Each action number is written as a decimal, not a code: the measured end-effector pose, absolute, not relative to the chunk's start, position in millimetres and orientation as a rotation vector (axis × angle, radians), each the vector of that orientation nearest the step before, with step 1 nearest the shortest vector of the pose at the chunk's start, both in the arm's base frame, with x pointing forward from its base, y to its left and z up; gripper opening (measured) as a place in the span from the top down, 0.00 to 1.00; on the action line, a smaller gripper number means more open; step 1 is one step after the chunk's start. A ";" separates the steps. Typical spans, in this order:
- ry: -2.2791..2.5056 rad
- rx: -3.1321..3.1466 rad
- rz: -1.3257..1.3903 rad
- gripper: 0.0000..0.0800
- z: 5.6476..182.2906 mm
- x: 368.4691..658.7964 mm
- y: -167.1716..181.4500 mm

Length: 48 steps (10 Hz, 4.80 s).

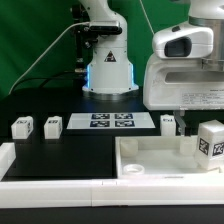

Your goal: Assemble one leg

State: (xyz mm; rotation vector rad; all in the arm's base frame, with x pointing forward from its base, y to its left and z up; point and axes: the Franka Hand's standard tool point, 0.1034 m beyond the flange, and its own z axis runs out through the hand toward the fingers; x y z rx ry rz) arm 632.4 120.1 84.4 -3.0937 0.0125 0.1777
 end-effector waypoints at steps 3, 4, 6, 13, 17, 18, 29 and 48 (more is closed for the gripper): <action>-0.487 -3.038 0.163 0.19 83.7 632.7 117.7; -0.520 -3.030 0.162 0.19 83.5 632.5 117.7; -0.514 -3.032 0.162 0.25 83.5 632.4 117.8; -0.466 -3.041 0.164 0.63 83.4 632.4 117.7; 0.313 -3.084 0.173 0.63 82.8 632.6 118.5; 0.521 -3.066 0.176 0.63 82.8 632.5 118.8; 2.007 -2.442 0.181 0.63 81.5 631.9 124.3; -0.323 -3.073 0.196 0.19 75.6 627.7 114.0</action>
Offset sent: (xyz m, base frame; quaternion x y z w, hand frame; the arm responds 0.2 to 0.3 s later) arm -0.0024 0.0007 0.0007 0.0038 0.0070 -0.1493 0.9888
